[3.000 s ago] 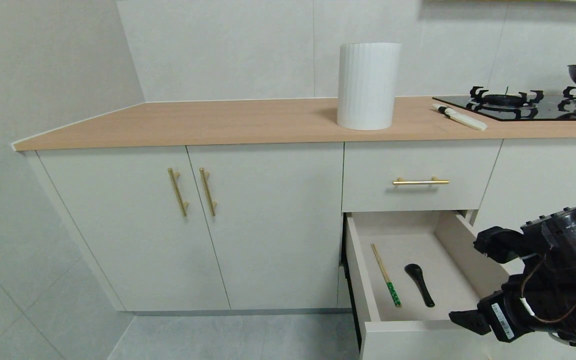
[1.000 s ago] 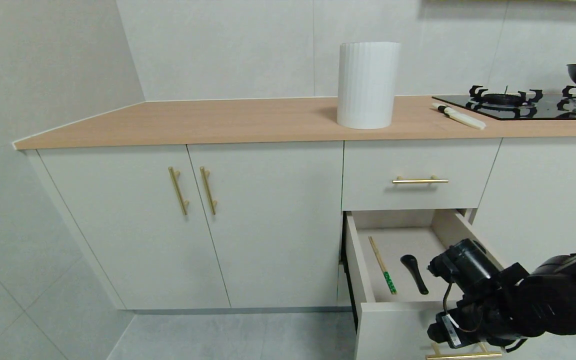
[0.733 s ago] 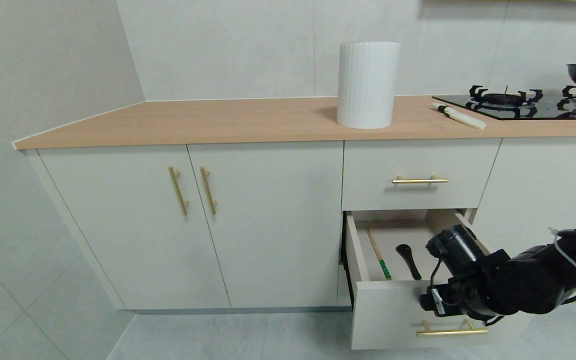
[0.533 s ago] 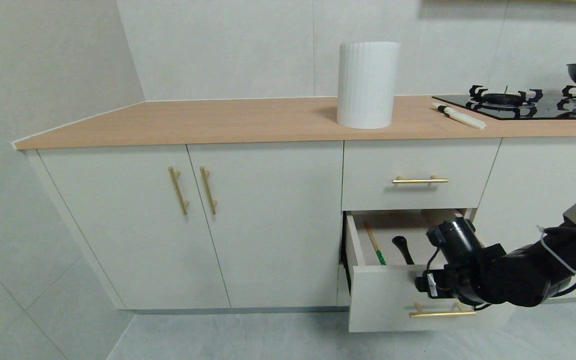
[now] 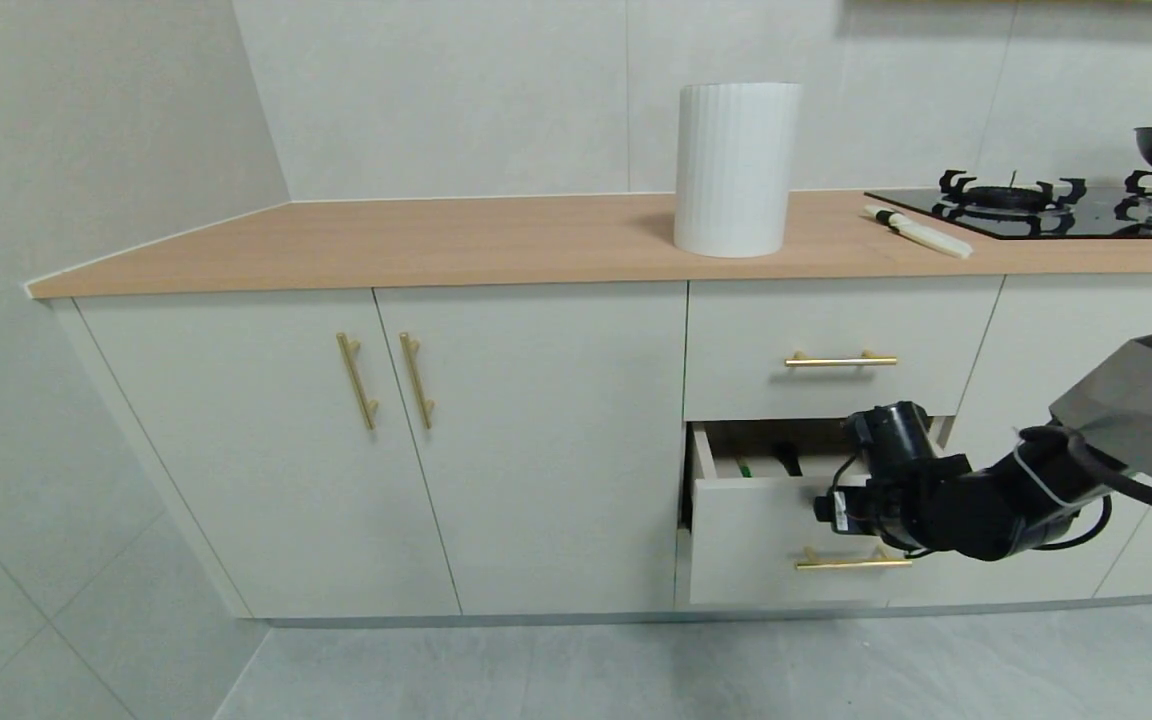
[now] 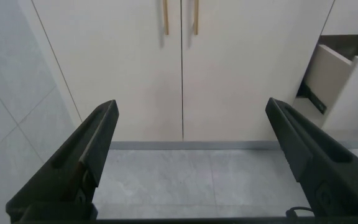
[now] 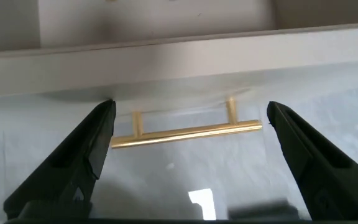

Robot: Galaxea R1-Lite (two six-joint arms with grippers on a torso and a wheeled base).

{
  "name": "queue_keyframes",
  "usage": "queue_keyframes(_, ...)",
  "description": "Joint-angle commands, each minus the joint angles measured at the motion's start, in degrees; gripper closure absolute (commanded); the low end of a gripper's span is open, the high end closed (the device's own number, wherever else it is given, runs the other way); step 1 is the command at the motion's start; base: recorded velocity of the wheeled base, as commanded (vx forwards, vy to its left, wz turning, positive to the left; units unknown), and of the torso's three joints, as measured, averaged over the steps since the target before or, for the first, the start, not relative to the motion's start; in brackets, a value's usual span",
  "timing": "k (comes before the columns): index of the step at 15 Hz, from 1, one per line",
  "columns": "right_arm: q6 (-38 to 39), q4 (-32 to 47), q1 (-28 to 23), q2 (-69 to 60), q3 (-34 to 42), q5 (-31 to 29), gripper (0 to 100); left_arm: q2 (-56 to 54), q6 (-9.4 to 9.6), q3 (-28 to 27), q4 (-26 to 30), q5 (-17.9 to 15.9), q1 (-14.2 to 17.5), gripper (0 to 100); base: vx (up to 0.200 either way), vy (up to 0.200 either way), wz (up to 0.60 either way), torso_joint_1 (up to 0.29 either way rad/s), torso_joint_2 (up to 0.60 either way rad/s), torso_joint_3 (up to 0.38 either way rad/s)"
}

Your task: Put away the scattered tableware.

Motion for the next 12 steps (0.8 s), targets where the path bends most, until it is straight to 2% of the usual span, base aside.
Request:
queue_keyframes(1, -0.4, 0.0, -1.1, 4.0, -4.6, 0.3, 0, 0.0, -0.01, 0.0, 0.0, 0.0, 0.0, 0, 0.0, 0.0, 0.0, 0.0, 0.0, 0.0)
queue_keyframes(4, -0.8, 0.0, -1.4, 5.5, -6.9, 0.6, 0, 0.0, -0.01, 0.0, 0.0, 0.0, 0.0, 0, 0.0, 0.0, 0.0, 0.0, 0.0, 0.0)
queue_keyframes(6, -2.7, 0.0, -2.6, 9.9, -13.9, 0.7, 0, 0.0, -0.01, 0.0, 0.0, 0.0, 0.0, 0, 0.0, 0.0, 0.0, 0.0, 0.0, 0.0)
queue_keyframes(8, -2.7, 0.0, -2.9, 11.2, -16.9, 1.6, 0, 0.0, -0.01, 0.0, 0.0, 0.0, 0.0, 0, 0.0, 0.0, 0.0, 0.0, 0.0, 0.0)
queue_keyframes(12, -2.9, -3.7, -3.9, 14.2, -19.7, 2.2, 0, 0.0, -0.01, 0.0, 0.0, 0.0, 0.0, 0, 0.0, 0.0, 0.0, 0.0, 0.0, 0.0)
